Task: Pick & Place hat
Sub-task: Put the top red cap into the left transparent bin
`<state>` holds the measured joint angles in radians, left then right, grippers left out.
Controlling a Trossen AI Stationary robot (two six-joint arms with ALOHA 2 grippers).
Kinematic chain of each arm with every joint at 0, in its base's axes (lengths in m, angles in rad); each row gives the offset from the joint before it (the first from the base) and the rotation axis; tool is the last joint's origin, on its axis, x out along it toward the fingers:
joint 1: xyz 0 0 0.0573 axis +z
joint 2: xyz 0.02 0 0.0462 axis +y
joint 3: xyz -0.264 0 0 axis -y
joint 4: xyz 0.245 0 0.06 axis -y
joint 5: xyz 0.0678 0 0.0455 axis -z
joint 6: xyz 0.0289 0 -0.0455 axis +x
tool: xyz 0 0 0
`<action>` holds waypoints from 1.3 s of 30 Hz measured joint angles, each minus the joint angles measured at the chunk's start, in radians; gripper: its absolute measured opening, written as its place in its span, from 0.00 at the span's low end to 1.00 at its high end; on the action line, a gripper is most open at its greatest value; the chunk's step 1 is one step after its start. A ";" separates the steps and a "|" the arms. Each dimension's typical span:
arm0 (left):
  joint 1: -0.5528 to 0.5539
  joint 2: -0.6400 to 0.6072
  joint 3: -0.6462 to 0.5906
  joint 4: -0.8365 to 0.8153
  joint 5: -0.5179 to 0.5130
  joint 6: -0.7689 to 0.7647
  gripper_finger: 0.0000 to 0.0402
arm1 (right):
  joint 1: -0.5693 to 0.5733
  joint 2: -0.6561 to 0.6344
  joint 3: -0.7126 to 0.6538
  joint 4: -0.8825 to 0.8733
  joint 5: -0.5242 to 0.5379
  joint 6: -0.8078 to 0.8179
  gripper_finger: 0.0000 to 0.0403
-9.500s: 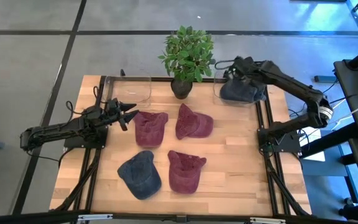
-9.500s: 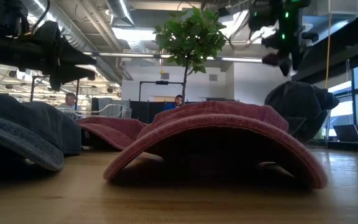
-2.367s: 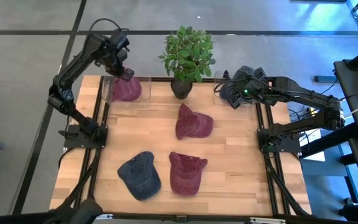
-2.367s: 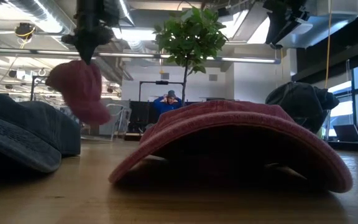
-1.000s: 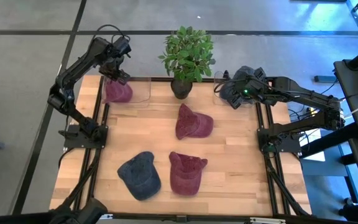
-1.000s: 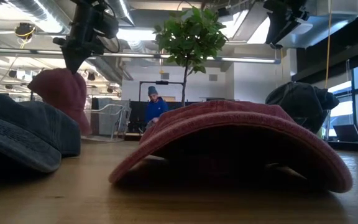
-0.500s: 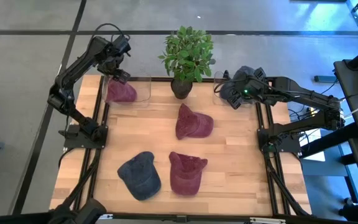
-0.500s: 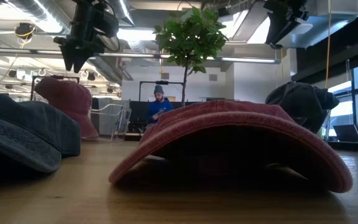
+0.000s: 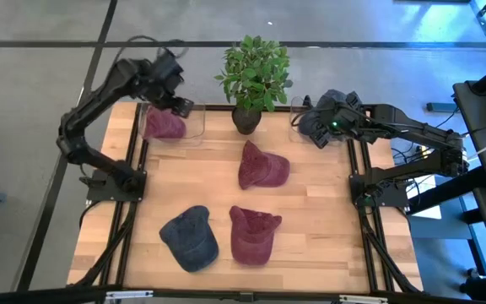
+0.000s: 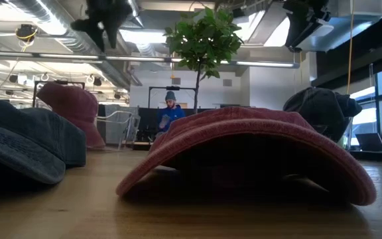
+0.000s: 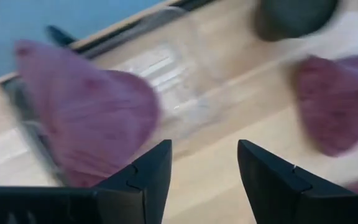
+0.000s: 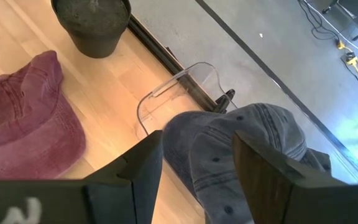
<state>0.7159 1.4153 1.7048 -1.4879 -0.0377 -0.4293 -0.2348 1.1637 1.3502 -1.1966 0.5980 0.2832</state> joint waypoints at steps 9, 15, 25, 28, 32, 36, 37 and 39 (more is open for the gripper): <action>-0.430 0.036 -0.014 0.151 -0.182 -0.299 0.43 | 0.000 -0.002 0.000 -0.014 0.000 -0.030 0.48; -0.565 0.045 -0.248 0.458 -0.222 -0.450 0.44 | 0.000 -0.002 0.000 -0.048 -0.021 -0.054 0.48; -0.630 0.175 -0.588 1.119 -0.331 -0.583 0.43 | 0.000 -0.002 0.000 -0.061 -0.047 -0.083 0.48; -0.628 0.253 -0.588 1.147 -0.362 -0.607 0.43 | 0.000 -0.002 0.000 -0.066 -0.070 -0.083 0.48; -0.611 0.352 -0.587 1.247 -0.321 -0.624 0.44 | 0.000 -0.002 0.000 -0.065 -0.072 -0.082 0.48; -0.594 0.435 -0.588 1.304 -0.310 -0.644 0.43 | 0.000 -0.002 0.000 -0.066 -0.078 -0.079 0.48; -0.592 0.446 -0.588 1.305 -0.312 -0.651 0.43 | 0.000 -0.002 0.000 -0.066 -0.079 -0.078 0.48; -0.587 0.470 -0.587 1.315 -0.308 -0.667 0.43 | 0.000 -0.002 0.000 -0.065 -0.079 -0.078 0.48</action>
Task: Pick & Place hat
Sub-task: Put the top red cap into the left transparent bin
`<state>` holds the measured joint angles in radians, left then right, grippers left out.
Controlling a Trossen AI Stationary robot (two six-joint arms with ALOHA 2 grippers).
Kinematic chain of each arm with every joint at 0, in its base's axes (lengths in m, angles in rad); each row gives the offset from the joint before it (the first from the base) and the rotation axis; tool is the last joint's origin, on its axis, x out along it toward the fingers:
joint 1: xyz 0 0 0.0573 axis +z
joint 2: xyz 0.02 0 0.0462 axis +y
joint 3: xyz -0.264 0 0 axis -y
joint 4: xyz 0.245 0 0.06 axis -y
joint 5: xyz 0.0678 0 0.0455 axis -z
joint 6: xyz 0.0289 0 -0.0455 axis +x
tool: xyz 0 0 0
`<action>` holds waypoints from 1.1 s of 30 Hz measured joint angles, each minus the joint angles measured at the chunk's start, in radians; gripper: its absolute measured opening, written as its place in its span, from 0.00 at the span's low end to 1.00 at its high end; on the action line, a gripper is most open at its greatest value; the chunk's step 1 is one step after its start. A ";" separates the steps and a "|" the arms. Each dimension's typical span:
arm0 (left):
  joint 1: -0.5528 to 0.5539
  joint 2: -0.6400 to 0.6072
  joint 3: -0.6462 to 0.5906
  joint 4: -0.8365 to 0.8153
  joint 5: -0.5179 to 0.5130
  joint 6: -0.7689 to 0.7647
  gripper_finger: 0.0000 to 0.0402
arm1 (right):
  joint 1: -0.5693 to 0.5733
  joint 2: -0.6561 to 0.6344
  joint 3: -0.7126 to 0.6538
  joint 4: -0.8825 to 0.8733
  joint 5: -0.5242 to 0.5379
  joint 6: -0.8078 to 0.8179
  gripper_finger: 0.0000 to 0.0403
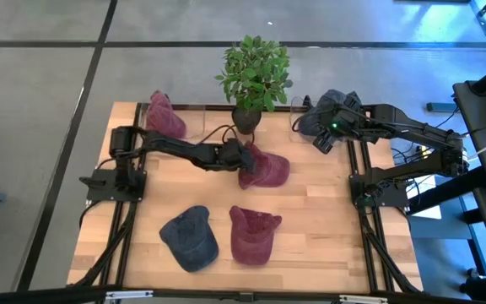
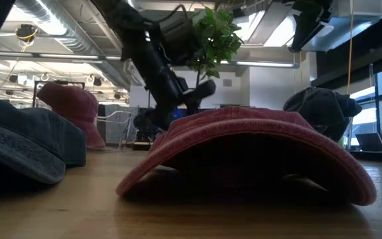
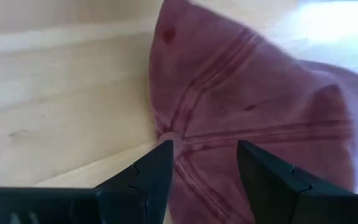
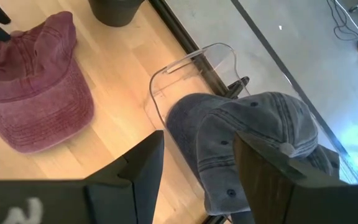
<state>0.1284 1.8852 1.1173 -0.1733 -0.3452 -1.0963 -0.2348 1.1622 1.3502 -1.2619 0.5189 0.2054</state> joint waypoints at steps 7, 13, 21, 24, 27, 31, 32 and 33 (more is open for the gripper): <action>0.004 0.067 0.000 -0.001 0.014 -0.048 0.44 | 0.000 0.000 0.000 0.002 0.000 0.000 0.48; 0.003 0.075 0.001 0.001 0.015 -0.069 0.43 | 0.000 0.000 0.000 0.003 0.000 0.000 0.48; 0.005 0.073 0.001 0.000 0.024 -0.016 0.43 | 0.000 0.000 0.000 0.005 0.000 -0.001 0.48; 0.005 0.073 0.001 -0.001 0.024 -0.017 0.42 | 0.000 0.000 0.000 0.005 0.000 -0.001 0.48; 0.005 0.073 0.001 -0.005 0.023 -0.017 0.37 | 0.000 0.000 0.000 0.005 0.000 -0.001 0.48; 0.006 0.073 0.000 -0.005 0.023 -0.017 0.28 | 0.000 0.000 0.000 0.005 0.000 -0.001 0.48; 0.006 0.074 0.000 -0.005 0.023 -0.017 0.26 | 0.000 0.000 0.000 0.005 0.000 -0.001 0.48; 0.006 0.074 0.000 -0.005 0.023 -0.017 0.23 | 0.000 0.000 0.000 0.005 0.000 -0.001 0.48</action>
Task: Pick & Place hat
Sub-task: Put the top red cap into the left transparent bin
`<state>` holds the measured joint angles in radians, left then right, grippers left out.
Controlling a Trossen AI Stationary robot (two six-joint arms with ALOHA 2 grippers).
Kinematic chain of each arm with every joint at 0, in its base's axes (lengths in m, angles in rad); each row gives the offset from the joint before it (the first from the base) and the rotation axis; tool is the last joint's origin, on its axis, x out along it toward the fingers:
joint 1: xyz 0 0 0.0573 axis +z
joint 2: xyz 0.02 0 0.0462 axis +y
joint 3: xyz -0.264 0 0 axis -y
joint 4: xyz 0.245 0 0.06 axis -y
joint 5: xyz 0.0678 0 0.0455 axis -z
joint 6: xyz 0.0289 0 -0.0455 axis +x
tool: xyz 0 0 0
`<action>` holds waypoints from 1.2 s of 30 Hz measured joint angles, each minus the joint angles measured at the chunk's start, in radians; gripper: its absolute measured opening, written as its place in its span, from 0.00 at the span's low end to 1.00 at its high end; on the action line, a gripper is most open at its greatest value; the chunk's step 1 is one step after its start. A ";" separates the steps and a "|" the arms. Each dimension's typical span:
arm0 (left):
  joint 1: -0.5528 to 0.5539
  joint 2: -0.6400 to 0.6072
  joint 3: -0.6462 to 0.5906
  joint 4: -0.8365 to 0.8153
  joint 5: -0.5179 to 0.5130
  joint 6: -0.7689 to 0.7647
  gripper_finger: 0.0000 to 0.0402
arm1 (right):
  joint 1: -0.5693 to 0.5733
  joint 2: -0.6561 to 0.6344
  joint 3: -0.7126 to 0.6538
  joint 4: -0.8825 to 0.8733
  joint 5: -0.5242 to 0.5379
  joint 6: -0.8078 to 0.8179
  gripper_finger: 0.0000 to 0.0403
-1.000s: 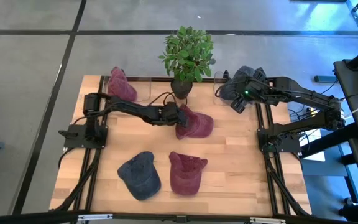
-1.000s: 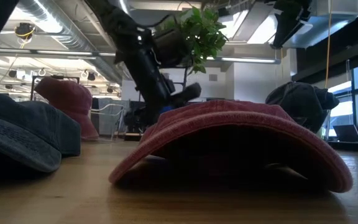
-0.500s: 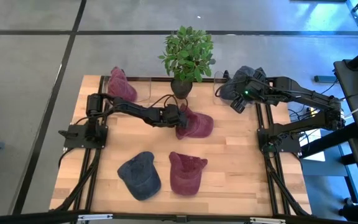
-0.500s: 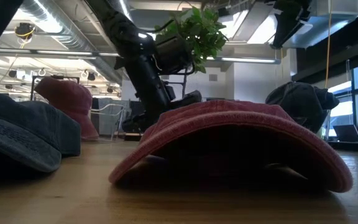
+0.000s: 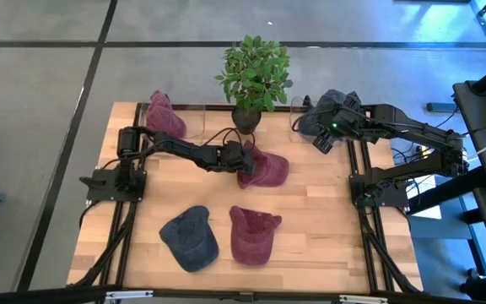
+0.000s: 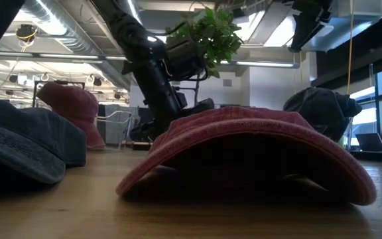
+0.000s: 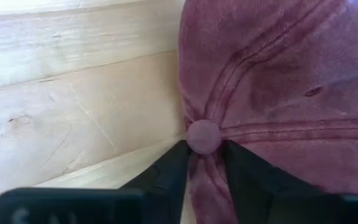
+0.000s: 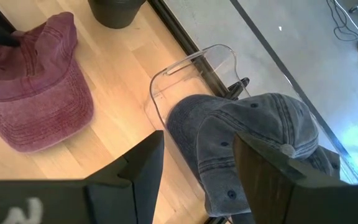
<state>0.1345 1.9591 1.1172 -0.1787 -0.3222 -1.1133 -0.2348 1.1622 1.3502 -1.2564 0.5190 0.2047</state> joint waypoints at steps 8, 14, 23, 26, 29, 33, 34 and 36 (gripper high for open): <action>0.000 0.001 -0.001 -0.003 0.002 0.000 0.03 | 0.000 0.000 0.000 0.000 0.000 0.000 0.48; -0.002 -0.016 0.006 -0.014 0.017 0.007 0.01 | 0.000 0.000 0.000 0.000 0.000 0.000 0.48; 0.016 -0.278 0.045 -0.148 -0.043 0.143 0.01 | 0.000 0.001 0.000 0.005 0.001 0.000 0.48; 0.027 -0.422 0.046 -0.213 -0.050 0.183 0.01 | 0.000 0.001 0.000 0.008 0.001 0.000 0.48; 0.036 -0.563 0.047 -0.288 -0.055 0.213 0.01 | 0.000 0.001 0.000 0.011 -0.004 -0.002 0.48; 0.054 -0.735 0.047 -0.381 -0.089 0.219 0.01 | 0.000 0.001 0.000 0.011 -0.028 -0.001 0.48; 0.059 -0.772 0.047 -0.401 -0.104 0.219 0.01 | 0.000 0.001 0.000 0.011 -0.035 -0.002 0.48; 0.069 -0.839 0.047 -0.438 -0.141 0.228 0.01 | 0.000 0.001 0.000 0.011 -0.051 -0.002 0.48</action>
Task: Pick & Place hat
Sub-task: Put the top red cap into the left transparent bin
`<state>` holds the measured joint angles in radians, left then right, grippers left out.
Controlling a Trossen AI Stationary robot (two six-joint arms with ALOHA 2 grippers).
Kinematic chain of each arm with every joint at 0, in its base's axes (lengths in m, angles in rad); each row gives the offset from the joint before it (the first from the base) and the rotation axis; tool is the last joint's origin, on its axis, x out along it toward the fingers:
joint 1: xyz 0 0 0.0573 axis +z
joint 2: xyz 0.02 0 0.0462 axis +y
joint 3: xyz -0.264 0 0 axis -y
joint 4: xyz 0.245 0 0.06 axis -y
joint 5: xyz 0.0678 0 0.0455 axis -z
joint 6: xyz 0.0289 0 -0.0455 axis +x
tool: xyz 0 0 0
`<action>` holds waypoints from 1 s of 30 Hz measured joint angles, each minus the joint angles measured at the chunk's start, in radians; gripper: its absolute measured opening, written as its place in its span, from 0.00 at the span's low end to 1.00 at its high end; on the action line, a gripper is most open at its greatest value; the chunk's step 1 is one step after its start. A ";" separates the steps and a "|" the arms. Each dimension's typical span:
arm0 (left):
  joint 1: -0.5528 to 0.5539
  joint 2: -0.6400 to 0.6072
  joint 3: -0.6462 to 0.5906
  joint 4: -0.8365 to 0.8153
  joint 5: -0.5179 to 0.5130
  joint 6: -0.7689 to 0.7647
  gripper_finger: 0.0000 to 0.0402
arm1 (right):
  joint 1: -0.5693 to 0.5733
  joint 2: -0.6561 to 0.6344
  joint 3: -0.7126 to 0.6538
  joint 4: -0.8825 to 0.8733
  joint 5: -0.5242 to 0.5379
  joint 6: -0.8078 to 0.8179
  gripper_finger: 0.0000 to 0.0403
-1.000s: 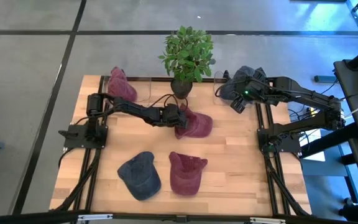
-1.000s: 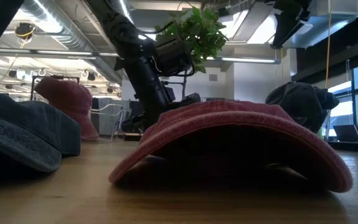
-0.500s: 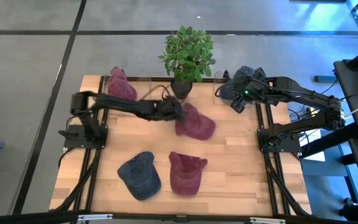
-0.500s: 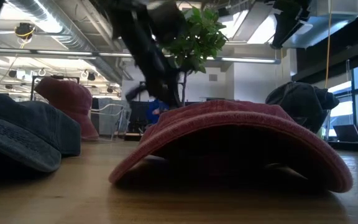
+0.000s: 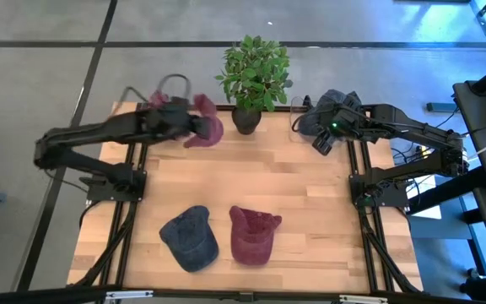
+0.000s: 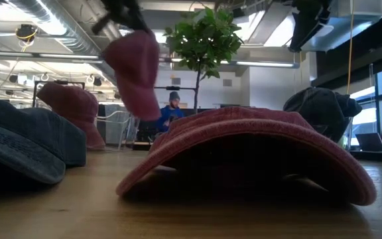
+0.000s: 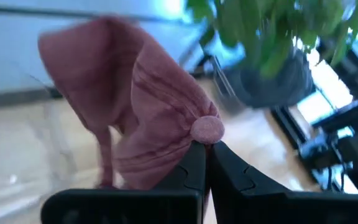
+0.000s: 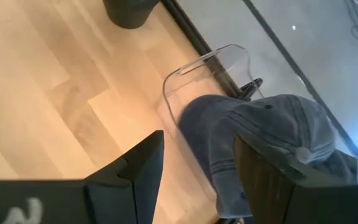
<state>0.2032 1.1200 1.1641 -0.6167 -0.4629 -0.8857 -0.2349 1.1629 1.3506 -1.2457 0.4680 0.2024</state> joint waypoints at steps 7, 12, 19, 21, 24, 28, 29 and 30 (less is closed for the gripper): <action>0.060 -0.153 0.000 -0.176 -0.137 0.010 0.01 | 0.000 0.000 0.000 0.000 -0.027 -0.002 0.48; 0.115 -0.159 0.000 -0.288 -0.194 0.030 0.01 | 0.000 0.000 0.000 0.015 -0.027 0.001 0.48; 0.210 -0.121 0.000 -0.277 -0.220 0.113 0.01 | 0.000 0.000 0.000 0.037 -0.027 0.000 0.48; 0.234 -0.108 0.000 -0.275 -0.218 0.124 0.01 | 0.000 0.000 0.000 0.051 -0.027 0.001 0.48; 0.270 -0.094 0.000 -0.270 -0.196 0.140 0.01 | 0.000 0.000 0.000 0.063 -0.027 -0.002 0.48; 0.305 -0.098 0.000 -0.220 -0.178 0.168 0.01 | 0.000 0.000 0.000 0.068 -0.026 -0.002 0.48; 0.316 -0.105 0.000 -0.195 -0.175 0.185 0.01 | 0.000 0.000 0.000 0.068 -0.026 -0.002 0.48; 0.326 -0.113 0.000 -0.171 -0.172 0.199 0.01 | 0.000 0.000 0.000 0.068 -0.026 -0.002 0.48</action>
<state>0.5289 1.0065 1.1641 -0.7881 -0.6350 -0.6867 -0.2348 1.1629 1.3506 -1.1778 0.4423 0.2003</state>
